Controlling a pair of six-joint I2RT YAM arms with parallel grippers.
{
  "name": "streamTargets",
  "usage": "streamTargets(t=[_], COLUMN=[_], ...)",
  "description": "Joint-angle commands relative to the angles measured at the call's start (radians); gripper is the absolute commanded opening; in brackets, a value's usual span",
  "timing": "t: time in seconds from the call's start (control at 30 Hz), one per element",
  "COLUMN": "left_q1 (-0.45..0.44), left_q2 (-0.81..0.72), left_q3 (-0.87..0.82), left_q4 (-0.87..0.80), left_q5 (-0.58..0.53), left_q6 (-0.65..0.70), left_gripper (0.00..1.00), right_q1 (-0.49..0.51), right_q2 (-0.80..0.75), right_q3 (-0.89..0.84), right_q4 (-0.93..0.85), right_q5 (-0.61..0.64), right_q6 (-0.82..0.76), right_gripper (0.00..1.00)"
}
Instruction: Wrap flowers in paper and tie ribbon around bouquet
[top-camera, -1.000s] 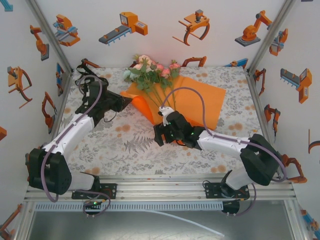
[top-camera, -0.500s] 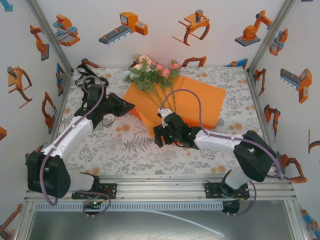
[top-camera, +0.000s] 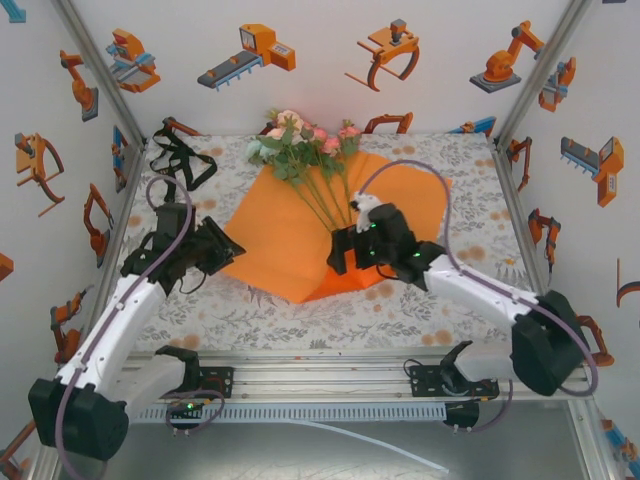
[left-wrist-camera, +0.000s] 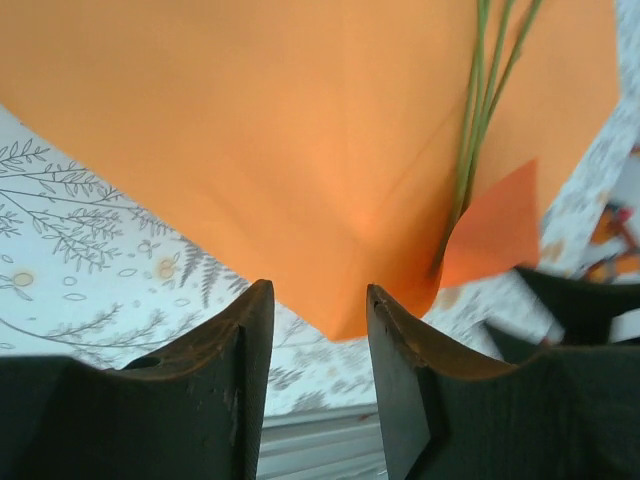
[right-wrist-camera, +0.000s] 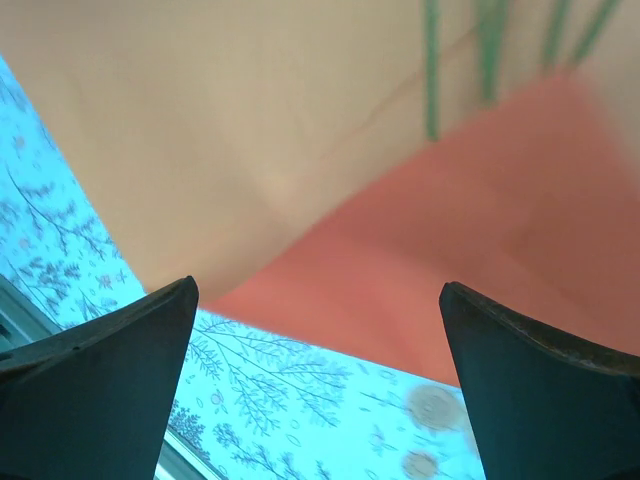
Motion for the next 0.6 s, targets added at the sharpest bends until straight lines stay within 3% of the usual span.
streamTargets(t=[0.0, 0.1, 0.17, 0.23, 0.37, 0.57], left_q1=[-0.128, -0.316, -0.41, -0.488, -0.553, -0.633], left_q2=[-0.045, 0.066, 0.197, 0.314, 0.487, 0.648], left_q3=[0.002, 0.041, 0.098, 0.124, 0.17, 0.226], left_q4=[0.097, 0.187, 0.17, 0.208, 0.334, 0.41], left_q5=[0.184, 0.214, 0.169, 0.115, 0.243, 0.34], left_q6=[0.273, 0.355, 0.389, 0.396, 0.368, 0.354], left_gripper=[0.49, 0.59, 0.67, 0.75, 0.91, 0.93], right_q1=[-0.169, -0.356, -0.421, -0.439, -0.439, -0.438], right_q2=[-0.075, -0.043, 0.018, 0.073, 0.13, 0.168], right_q3=[-0.024, -0.003, 0.042, 0.078, 0.082, 0.073], right_q4=[-0.125, -0.201, -0.268, -0.297, -0.283, -0.229], right_q5=[-0.125, -0.302, -0.419, -0.472, -0.48, -0.511], right_q6=[-0.061, -0.134, -0.172, -0.182, -0.212, -0.205], right_gripper=[1.0, 1.0, 1.0, 1.0, 0.99, 0.86])
